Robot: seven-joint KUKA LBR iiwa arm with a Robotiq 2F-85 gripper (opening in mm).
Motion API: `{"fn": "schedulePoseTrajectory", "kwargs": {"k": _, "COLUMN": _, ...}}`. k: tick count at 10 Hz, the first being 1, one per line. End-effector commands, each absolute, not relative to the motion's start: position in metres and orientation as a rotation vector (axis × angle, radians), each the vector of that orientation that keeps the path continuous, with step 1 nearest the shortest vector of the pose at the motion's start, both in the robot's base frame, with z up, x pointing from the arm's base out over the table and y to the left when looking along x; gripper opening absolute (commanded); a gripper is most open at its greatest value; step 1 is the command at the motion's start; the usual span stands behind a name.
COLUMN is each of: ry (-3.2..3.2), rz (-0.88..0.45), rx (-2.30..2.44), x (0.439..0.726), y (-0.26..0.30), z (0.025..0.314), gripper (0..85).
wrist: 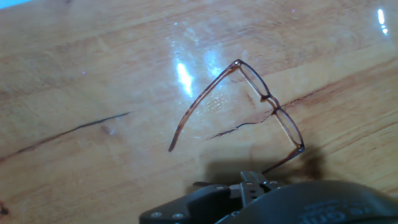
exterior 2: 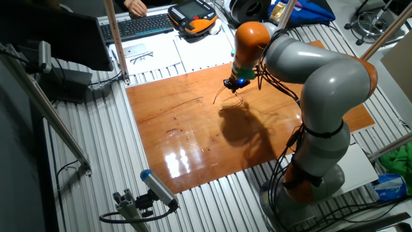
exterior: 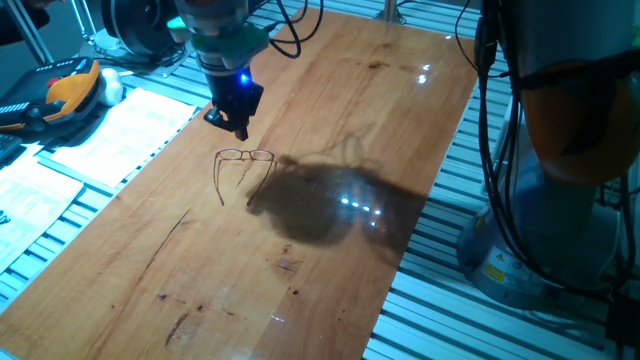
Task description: Unfold the leg of the glasses (with one hand)
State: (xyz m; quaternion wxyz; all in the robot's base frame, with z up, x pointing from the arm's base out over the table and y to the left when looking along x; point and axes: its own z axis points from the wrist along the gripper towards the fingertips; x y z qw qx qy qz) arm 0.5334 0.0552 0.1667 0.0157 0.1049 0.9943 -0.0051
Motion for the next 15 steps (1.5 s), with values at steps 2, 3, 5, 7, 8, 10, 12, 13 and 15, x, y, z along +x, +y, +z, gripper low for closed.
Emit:
{"fn": "schedulePoseTrajectory", "kwargs": {"k": 2, "ry": 3.091, "rz": -0.021, "rx": 0.306, "x": 0.533, "y": 0.052, "z": 0.173, "gripper": 0.0}}
{"fn": "schedulePoseTrajectory", "kwargs": {"k": 3, "ry": 3.087, "rz": -0.03, "rx": 0.288, "x": 0.533, "y": 0.051, "z": 0.174, "gripper": 0.0}}
{"fn": "schedulePoseTrajectory", "kwargs": {"k": 5, "ry": 3.091, "rz": -0.045, "rx": 0.25, "x": 0.533, "y": 0.051, "z": 0.175, "gripper": 0.0}}
{"fn": "schedulePoseTrajectory", "kwargs": {"k": 7, "ry": 3.086, "rz": -0.076, "rx": 0.163, "x": 0.534, "y": 0.051, "z": 0.175, "gripper": 0.0}}
{"fn": "schedulePoseTrajectory", "kwargs": {"k": 8, "ry": 3.078, "rz": -0.103, "rx": 0.093, "x": 0.534, "y": 0.051, "z": 0.176, "gripper": 0.0}}
{"fn": "schedulePoseTrajectory", "kwargs": {"k": 10, "ry": 3.067, "rz": -0.164, "rx": 0.008, "x": 0.536, "y": 0.053, "z": 0.182, "gripper": 0.0}}
{"fn": "schedulePoseTrajectory", "kwargs": {"k": 12, "ry": 3.075, "rz": -0.175, "rx": -0.02, "x": 0.538, "y": 0.051, "z": 0.193, "gripper": 0.0}}
{"fn": "schedulePoseTrajectory", "kwargs": {"k": 13, "ry": 3.065, "rz": -0.177, "rx": -0.037, "x": 0.538, "y": 0.051, "z": 0.195, "gripper": 0.0}}
{"fn": "schedulePoseTrajectory", "kwargs": {"k": 15, "ry": 3.055, "rz": -0.161, "rx": -0.059, "x": 0.537, "y": 0.049, "z": 0.196, "gripper": 0.0}}
